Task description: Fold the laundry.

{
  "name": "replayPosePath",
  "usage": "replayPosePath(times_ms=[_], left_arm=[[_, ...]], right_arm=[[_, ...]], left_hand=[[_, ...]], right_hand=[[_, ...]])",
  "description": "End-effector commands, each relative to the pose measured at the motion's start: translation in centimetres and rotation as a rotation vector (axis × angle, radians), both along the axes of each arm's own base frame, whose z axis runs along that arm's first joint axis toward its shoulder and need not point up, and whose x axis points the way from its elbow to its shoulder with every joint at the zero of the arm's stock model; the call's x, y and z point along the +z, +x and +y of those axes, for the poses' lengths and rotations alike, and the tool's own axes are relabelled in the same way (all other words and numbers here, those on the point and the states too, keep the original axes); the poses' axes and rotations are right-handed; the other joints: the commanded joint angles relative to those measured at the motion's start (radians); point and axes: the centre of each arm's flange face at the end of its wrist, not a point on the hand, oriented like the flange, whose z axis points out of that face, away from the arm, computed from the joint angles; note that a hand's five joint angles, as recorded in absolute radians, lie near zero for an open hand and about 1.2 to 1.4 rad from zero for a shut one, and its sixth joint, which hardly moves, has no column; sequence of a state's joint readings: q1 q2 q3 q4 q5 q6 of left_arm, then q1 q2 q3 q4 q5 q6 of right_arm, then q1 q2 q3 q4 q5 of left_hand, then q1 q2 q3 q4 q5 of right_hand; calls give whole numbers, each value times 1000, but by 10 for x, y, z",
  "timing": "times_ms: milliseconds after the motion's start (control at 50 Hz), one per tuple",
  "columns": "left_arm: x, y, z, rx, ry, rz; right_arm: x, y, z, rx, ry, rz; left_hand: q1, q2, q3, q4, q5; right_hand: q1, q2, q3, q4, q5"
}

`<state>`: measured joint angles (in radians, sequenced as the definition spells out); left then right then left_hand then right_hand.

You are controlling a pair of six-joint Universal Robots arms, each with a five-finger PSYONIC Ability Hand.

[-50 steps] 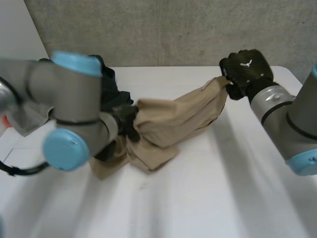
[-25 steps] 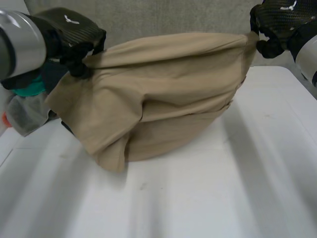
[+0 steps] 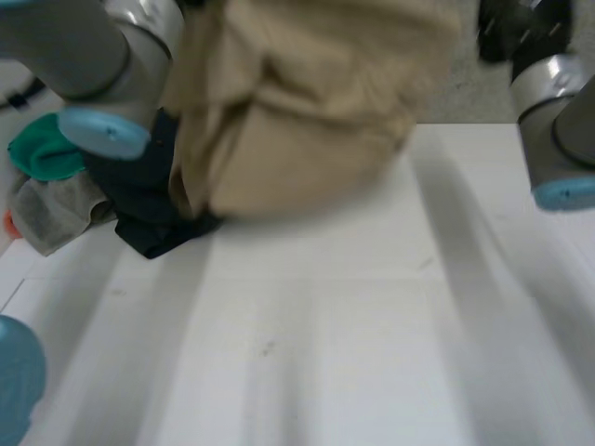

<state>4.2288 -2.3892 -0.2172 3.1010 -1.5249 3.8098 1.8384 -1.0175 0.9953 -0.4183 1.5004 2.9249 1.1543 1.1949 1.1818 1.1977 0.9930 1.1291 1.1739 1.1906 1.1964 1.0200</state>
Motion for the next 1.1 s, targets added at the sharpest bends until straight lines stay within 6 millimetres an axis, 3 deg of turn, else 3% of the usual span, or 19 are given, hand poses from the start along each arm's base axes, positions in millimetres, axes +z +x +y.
replayPosePath(times_ms=[20,80,100,160,180,240,260,320,340,420,500,580,700,920,1100], left_arm=[[49,15,19,-131,-49,183],[25,15,16,-169,60,157],[9,14,14,-183,119,130],[-22,13,11,-191,216,86],[-45,12,10,-193,281,58],[-82,12,11,-193,387,13],[-105,13,13,-185,451,-21],[-138,15,19,-166,542,-82],[-158,16,26,-155,595,-136],[-189,20,45,-131,668,-277],[-196,22,56,-109,668,-352],[-191,26,58,-55,655,-362],[-181,38,57,80,650,-337],[-184,52,67,168,726,-244],[-181,66,83,154,934,-14]], right_arm=[[63,-17,14,-43,-232,-146],[44,-8,21,3,-151,-89],[38,-6,23,14,-127,-76],[4,1,30,57,-8,-13],[-12,3,35,72,53,24],[-40,4,40,93,149,90],[-61,5,44,105,217,139],[-88,3,49,119,304,208],[-104,1,51,123,356,247],[-133,-4,53,130,461,310],[-146,-5,56,150,534,331],[-145,0,59,190,558,324],[-142,16,65,263,561,279],[-151,25,69,267,582,286],[-156,20,69,243,588,315]], left_hand=[[242,201,214,199,229],[242,201,214,199,229],[242,201,214,199,229],[242,201,214,199,229],[242,201,214,199,229],[242,201,214,199,229],[242,201,214,199,229],[242,201,214,199,229],[242,201,214,199,229],[155,114,127,111,141],[31,-10,4,-12,18],[-139,-179,-166,-182,-152],[-693,-734,-721,-737,-707],[-580,-620,-607,-623,-593],[-565,-606,-593,-608,-578]], right_hand=[[267,222,206,200,202],[267,222,206,200,202],[267,222,206,200,202],[267,222,206,200,202],[267,222,206,200,202],[267,222,206,200,202],[267,222,206,200,202],[267,222,206,200,202],[177,132,115,109,111],[-304,-349,-365,-371,-369],[-575,-620,-637,-642,-641],[-664,-708,-725,-731,-729],[-758,-803,-819,-825,-823],[-758,-803,-819,-825,-823],[-755,-800,-816,-822,-820]])
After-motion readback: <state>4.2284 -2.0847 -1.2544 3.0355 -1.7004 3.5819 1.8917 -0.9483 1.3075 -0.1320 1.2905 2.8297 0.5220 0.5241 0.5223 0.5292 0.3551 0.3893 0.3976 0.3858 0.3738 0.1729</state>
